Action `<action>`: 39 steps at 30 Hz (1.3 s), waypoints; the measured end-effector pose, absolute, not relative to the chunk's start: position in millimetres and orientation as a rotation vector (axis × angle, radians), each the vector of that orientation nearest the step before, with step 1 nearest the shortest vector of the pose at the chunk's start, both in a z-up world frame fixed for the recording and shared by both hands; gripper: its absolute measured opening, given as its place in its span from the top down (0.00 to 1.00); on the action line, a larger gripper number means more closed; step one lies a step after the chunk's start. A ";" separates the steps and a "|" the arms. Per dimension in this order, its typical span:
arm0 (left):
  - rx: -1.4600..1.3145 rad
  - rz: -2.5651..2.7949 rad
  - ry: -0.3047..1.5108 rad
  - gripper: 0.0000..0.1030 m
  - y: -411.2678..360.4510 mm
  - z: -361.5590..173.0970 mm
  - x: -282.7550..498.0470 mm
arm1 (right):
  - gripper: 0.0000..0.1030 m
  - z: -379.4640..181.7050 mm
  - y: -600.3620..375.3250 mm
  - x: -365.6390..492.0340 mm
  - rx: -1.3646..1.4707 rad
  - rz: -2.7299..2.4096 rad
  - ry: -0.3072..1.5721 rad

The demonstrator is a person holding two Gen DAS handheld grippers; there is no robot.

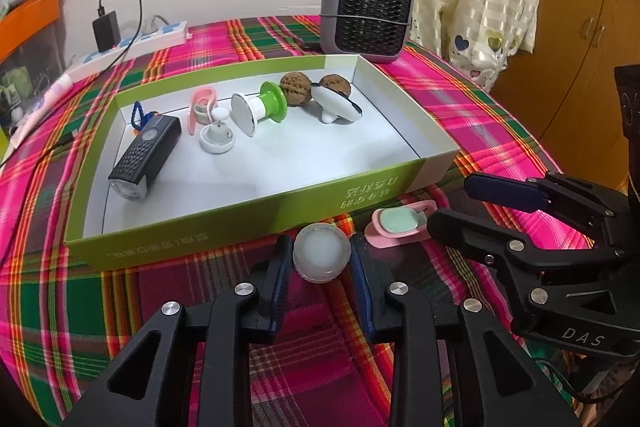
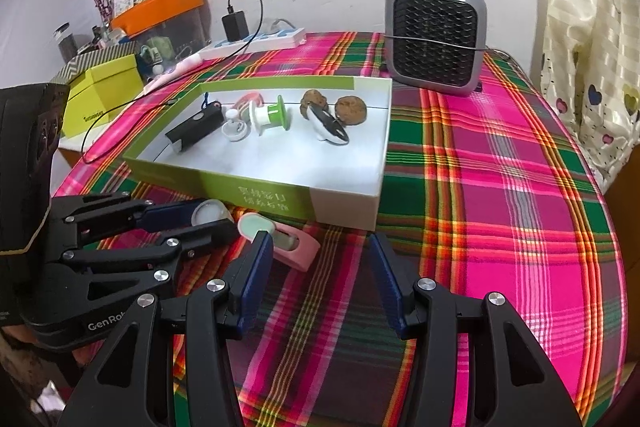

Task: Organize objects
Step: 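Grasp the white round cup with the left tool while the right tool grasps the pink clip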

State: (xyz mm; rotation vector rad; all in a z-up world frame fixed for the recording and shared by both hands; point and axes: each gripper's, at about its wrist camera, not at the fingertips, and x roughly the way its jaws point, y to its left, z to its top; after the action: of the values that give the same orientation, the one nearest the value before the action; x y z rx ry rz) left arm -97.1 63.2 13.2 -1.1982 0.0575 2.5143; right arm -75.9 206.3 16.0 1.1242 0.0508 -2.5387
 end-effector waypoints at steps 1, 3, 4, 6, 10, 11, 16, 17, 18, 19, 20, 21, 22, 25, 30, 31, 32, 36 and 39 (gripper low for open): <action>-1.199 2.516 0.057 0.74 62.1 13.3 -96.8 | 0.51 15.7 205.7 -76.3 1.126 -2.535 0.052; -1.200 2.521 0.053 0.74 59.2 12.9 -94.6 | 0.51 15.2 204.3 -77.2 1.130 -2.522 0.058; -1.202 2.524 0.049 0.74 57.2 12.9 -94.0 | 0.51 15.0 203.6 -77.7 1.131 -2.513 0.057; -1.205 2.529 0.045 0.74 53.4 12.9 -92.6 | 0.51 13.6 201.2 -80.0 1.135 -2.496 0.060; -1.213 2.543 0.042 0.74 43.9 12.7 -89.7 | 0.51 9.6 195.7 -86.0 1.157 -2.446 0.071; -1.215 2.545 0.040 0.74 41.8 12.7 -89.2 | 0.51 8.3 194.1 -87.2 1.163 -2.429 0.071; -1.224 2.557 0.024 0.74 31.6 12.8 -87.2 | 0.51 6.4 186.2 -84.3 1.165 -2.394 0.097; -1.224 2.558 0.020 0.74 29.9 12.8 -87.0 | 0.51 6.0 184.3 -82.9 1.164 -2.387 0.103; -1.225 2.559 0.017 0.74 28.4 12.7 -86.3 | 0.51 5.5 181.8 -80.9 1.164 -2.375 0.112; -1.225 2.558 0.016 0.74 27.4 12.7 -86.3 | 0.51 5.3 179.6 -79.4 1.163 -2.368 0.120; -1.225 2.558 0.013 0.74 26.3 12.7 -86.4 | 0.51 5.1 177.8 -77.9 1.162 -2.361 0.127; -1.226 2.560 0.010 0.74 25.2 12.7 -86.0 | 0.51 4.9 175.6 -76.5 1.162 -2.352 0.132; -1.227 2.562 0.007 0.74 23.8 12.7 -85.7 | 0.51 4.6 173.6 -75.0 1.163 -2.343 0.138; -1.230 2.567 0.001 0.74 19.2 12.4 -85.2 | 0.51 4.7 167.3 -70.2 1.159 -2.319 0.156; -1.233 2.573 -0.006 0.74 11.2 12.2 -84.1 | 0.51 3.7 161.1 -69.0 1.151 -2.349 0.189; -1.231 2.570 -0.013 0.74 9.6 12.0 -84.3 | 0.51 2.8 161.3 -70.7 1.157 -2.359 0.190; -1.230 2.567 -0.017 0.74 8.9 11.8 -84.6 | 0.51 1.6 161.6 -73.3 1.166 -2.364 0.185; -1.227 2.558 -0.019 0.74 8.0 11.5 -86.1 | 0.51 2.0 162.5 -80.9 1.176 -2.394 0.171; -1.225 2.548 -0.009 0.74 7.7 11.3 -87.1 | 0.51 2.2 158.3 -83.9 1.179 -2.412 0.172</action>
State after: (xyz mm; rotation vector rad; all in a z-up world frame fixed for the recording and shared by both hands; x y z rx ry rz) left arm -87.1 7.7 11.3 -1.2246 -0.0089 2.5485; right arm -83.9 158.3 2.2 1.1792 0.1719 -2.4117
